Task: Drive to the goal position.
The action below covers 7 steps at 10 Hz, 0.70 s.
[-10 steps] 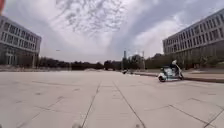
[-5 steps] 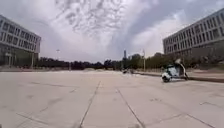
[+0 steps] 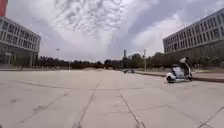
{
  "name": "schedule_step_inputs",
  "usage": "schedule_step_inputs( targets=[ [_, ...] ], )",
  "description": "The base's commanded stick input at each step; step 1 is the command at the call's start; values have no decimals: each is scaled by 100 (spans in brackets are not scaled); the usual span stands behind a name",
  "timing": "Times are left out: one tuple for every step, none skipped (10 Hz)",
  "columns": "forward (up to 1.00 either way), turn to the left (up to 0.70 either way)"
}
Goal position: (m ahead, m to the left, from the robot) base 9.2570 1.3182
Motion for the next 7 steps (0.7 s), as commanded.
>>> schedule_step_inputs(
  targets=[
    [70,0],
    [70,0],
    [70,0],
    [70,0],
    [70,0],
    [70,0],
    [70,0]
  ],
)
